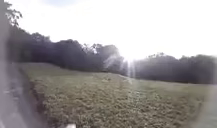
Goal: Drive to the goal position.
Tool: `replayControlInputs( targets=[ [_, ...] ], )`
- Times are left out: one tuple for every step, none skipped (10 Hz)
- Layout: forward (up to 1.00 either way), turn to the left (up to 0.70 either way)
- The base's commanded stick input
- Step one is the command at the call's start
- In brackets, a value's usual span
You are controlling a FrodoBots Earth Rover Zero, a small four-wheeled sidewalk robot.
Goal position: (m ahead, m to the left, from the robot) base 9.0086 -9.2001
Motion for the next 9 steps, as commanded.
replayControlInputs(
  targets=[
    [0.7,-0.34],
    [0.7,-0.34],
    [0.7,-0.34],
    [0.7,-0.34],
    [0.7,-0.34],
    [0.7,-0.34],
    [0.7,-0.15],
    [0.7,0.0],
    [0.7,0.0]
  ],
)
